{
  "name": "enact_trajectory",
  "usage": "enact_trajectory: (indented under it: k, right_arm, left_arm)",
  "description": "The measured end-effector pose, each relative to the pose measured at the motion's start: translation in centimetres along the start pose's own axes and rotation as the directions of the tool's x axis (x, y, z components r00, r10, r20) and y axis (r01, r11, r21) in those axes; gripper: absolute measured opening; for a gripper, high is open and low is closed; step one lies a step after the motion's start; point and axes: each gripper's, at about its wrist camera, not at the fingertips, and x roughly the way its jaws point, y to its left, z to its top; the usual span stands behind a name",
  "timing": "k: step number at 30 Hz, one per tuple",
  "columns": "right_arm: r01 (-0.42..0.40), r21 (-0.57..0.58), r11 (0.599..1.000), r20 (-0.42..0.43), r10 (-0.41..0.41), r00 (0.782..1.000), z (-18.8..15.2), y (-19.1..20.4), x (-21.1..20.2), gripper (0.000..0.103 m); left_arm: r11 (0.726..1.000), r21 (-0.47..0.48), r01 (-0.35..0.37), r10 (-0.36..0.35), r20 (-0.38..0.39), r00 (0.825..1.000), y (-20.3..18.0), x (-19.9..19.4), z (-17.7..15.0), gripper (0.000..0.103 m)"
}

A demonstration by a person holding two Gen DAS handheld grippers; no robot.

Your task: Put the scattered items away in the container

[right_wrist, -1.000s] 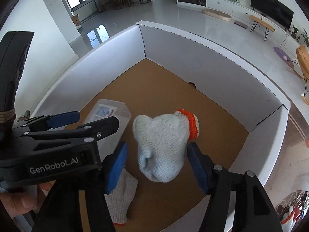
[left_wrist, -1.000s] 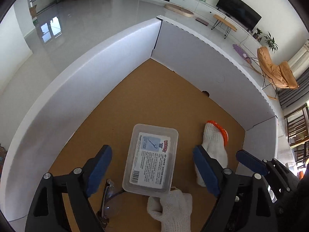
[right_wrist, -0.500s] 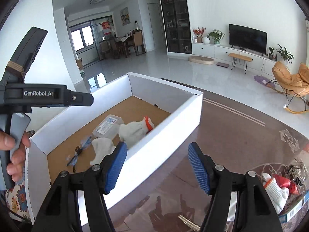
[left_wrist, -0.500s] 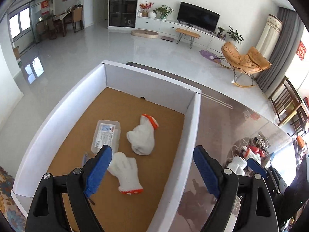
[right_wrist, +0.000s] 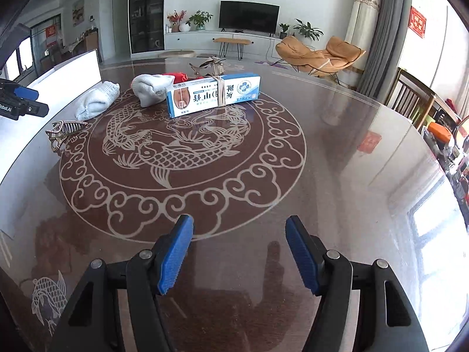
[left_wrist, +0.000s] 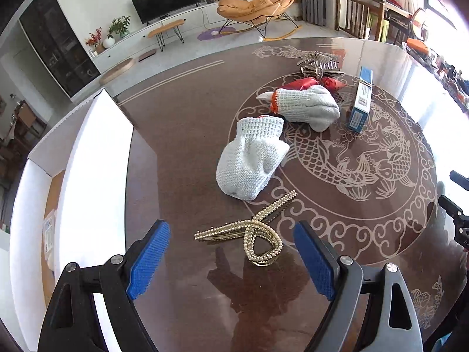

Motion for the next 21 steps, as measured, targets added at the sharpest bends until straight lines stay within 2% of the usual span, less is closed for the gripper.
enact_trajectory:
  k: [4, 6, 7, 8, 9, 11, 12, 13, 14, 15, 16, 19, 21]
  right_arm:
    - [-0.055, -0.036, 0.998, 0.003, 0.055, 0.998, -0.7, 0.7, -1.0, 0.067]
    - [-0.042, -0.092, 0.995, -0.015, 0.04, 0.999, -0.5, 2.1, -0.6, 0.066]
    - [-0.031, -0.105, 0.994, -0.012, 0.03, 0.999, -0.6, 2.5, -0.6, 0.067]
    - [-0.037, -0.109, 0.993, -0.01, 0.036, 0.999, -0.7, 2.6, -0.6, 0.067]
    - [-0.049, -0.105, 0.993, -0.016, 0.047, 0.999, -0.7, 2.5, -0.4, 0.067]
    - [-0.083, -0.057, 0.995, -0.025, 0.082, 0.996, -0.5, 1.7, 0.1, 0.067]
    - [-0.098, -0.018, 0.995, -0.03, 0.097, 0.995, -0.5, 0.9, 0.2, 0.067]
    - [-0.112, 0.033, 0.993, -0.039, 0.113, 0.993, -0.5, -0.1, 0.4, 0.067]
    - [-0.145, 0.077, 0.986, -0.026, 0.147, 0.989, -0.6, -1.0, 0.3, 0.067]
    - [-0.16, 0.112, 0.981, -0.017, 0.162, 0.987, -0.6, -1.7, 0.2, 0.067]
    - [-0.17, 0.137, 0.976, -0.009, 0.173, 0.985, -0.7, -2.2, 0.1, 0.067]
    - [-0.165, 0.151, 0.975, -0.007, 0.168, 0.986, -0.7, -2.3, 0.0, 0.067]
    - [-0.133, 0.124, 0.983, -0.02, 0.136, 0.99, -0.6, -1.7, 0.0, 0.067]
  left_arm:
    - [0.999, 0.039, 0.007, -0.006, -0.03, 1.0, -1.4, 2.6, -1.0, 0.087]
    - [0.998, -0.007, 0.061, -0.061, -0.027, 0.998, -1.8, 3.5, -1.2, 0.087]
    - [0.992, -0.039, 0.123, -0.124, -0.006, 0.992, -2.0, 3.6, -1.2, 0.087]
    - [0.976, -0.068, 0.209, -0.208, 0.021, 0.978, -2.5, 3.3, -1.3, 0.089]
    - [0.946, -0.076, 0.315, -0.313, 0.044, 0.949, -3.4, 3.0, -1.3, 0.089]
    - [0.87, -0.028, 0.492, -0.492, 0.02, 0.87, -5.6, 2.5, -0.9, 0.089]
    - [0.839, 0.011, 0.543, -0.543, -0.015, 0.84, -6.8, 2.1, -0.6, 0.089]
    - [0.827, 0.065, 0.558, -0.557, -0.034, 0.83, -7.7, 1.5, -0.4, 0.089]
    - [0.833, 0.123, 0.54, -0.541, -0.03, 0.841, -8.2, 0.7, -0.1, 0.089]
    - [0.847, 0.164, 0.506, -0.512, -0.008, 0.859, -8.2, -0.1, 0.1, 0.089]
    - [0.86, 0.174, 0.479, -0.489, 0.015, 0.872, -7.5, -0.5, 0.5, 0.089]
    - [0.908, 0.096, 0.407, -0.414, 0.07, 0.907, -3.4, -0.8, 1.7, 0.089]
    - [0.936, 0.047, 0.348, -0.351, 0.107, 0.93, -0.6, -0.5, 2.3, 0.089]
